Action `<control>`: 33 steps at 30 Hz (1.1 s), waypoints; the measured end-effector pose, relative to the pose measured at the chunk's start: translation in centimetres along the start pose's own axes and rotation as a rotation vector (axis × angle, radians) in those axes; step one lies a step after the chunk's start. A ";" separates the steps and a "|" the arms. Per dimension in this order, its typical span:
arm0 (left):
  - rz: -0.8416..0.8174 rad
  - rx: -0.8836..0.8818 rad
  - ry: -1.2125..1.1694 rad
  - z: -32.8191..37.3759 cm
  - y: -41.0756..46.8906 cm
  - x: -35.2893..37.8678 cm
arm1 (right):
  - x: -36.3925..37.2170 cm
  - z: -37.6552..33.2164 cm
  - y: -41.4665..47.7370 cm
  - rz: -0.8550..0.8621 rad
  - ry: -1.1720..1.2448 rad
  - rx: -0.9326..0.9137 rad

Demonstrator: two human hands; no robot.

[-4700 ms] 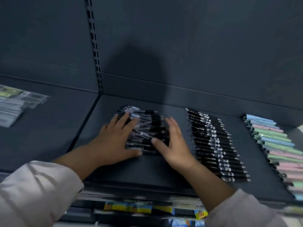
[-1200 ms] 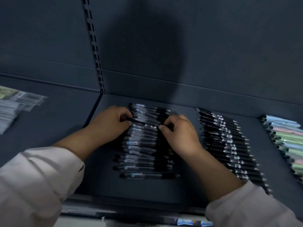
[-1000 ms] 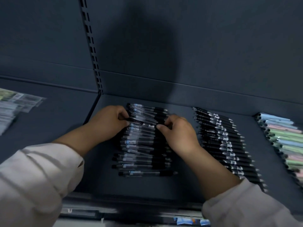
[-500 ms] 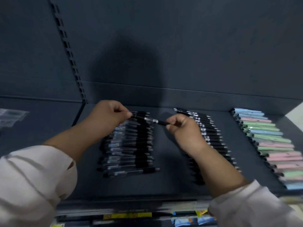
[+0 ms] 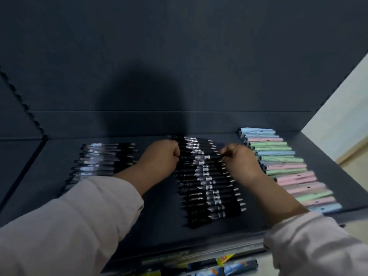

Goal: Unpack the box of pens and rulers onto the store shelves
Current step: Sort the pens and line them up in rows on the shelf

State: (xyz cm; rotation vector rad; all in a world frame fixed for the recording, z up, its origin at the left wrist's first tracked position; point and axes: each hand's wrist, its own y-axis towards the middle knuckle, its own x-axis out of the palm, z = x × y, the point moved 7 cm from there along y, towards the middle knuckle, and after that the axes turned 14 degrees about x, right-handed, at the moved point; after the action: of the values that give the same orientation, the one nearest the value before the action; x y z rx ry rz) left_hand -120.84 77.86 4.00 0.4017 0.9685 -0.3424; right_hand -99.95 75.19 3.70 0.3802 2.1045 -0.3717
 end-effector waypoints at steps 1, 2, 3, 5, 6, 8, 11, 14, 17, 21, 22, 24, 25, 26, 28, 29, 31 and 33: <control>-0.016 -0.005 0.013 0.0 0.1 0.4 | 0.1 0.1 0.2 0.002 -0.036 -0.014; -0.034 -0.009 0.027 -0.1 0.2 0.7 | 0.1 0.1 0.3 0.010 -0.074 -0.033; -0.049 -0.010 0.042 -0.2 0.3 0.8 | 0.0 0.1 0.4 0.027 -0.105 -0.054; -0.038 -0.019 0.054 -0.5 0.4 0.4 | -0.5 -0.5 0.8 0.071 -0.128 -0.090; -0.012 -0.022 0.056 -0.6 0.5 -0.2 | -0.7 -1.0 1.0 0.086 -0.125 -0.110; 0.049 -0.030 0.060 -1.0 0.5 -1.7 | -0.9 -2.5 1.2 0.085 -0.103 -0.159; 0.148 -0.062 0.089 -2.5 -0.1 -4.3 | 0.1 -6.2 0.5 0.041 -0.066 -0.276; 0.205 -0.119 0.150 -4.8 -2.1 -7.0 | 2.5 -10.7 -1.7 -0.046 -0.029 -0.414; 0.170 -0.221 0.168 -7.9 -5.1 -9.1 | 5.9 -14.4 -4.4 -0.175 -0.019 -0.525; 0.088 -0.330 0.119 -12.0 -9.1 -10.2 | 11.2 -16.8 -7.2 -0.338 -0.086 -0.521; 0.083 -0.352 0.094 -12.8 -10.0 -10.3 | 12.3 -17.0 -7.7 -0.365 -0.074 -0.484; 0.099 -0.396 -0.020 -14.0 -11.7 -9.9 | 13.9 -17.2 -8.3 -0.420 -0.003 -0.384; 0.125 -0.418 -0.100 -14.4 -12.4 -9.5 | 14.6 -17.2 -8.6 -0.439 0.043 -0.340; 0.162 -0.432 -0.180 -14.7 -13.0 -9.0 | 15.2 -17.3 -8.9 -0.448 0.087 -0.305; 0.232 -0.438 -0.294 -15.1 -13.6 -8.0 | 16.1 -17.4 -9.4 -0.435 0.150 -0.261; 0.245 -0.430 -0.314 -15.2 -13.7 -7.4 | 16.4 -17.5 -9.6 -0.417 0.163 -0.249; 0.227 -0.392 -0.310 -14.9 -13.6 -6.3 | 17.0 -17.5 -9.9 -0.376 0.149 -0.240; 0.213 -0.348 -0.290 -14.6 -13.3 -5.8 | 17.3 -17.6 -10.1 -0.345 0.129 -0.244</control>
State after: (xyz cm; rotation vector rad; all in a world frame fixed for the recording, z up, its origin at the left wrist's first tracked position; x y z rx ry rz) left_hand -140.42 73.68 -0.77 0.1296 0.6757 -0.0325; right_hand -126.29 75.30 -0.69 -0.1076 2.3129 -0.2893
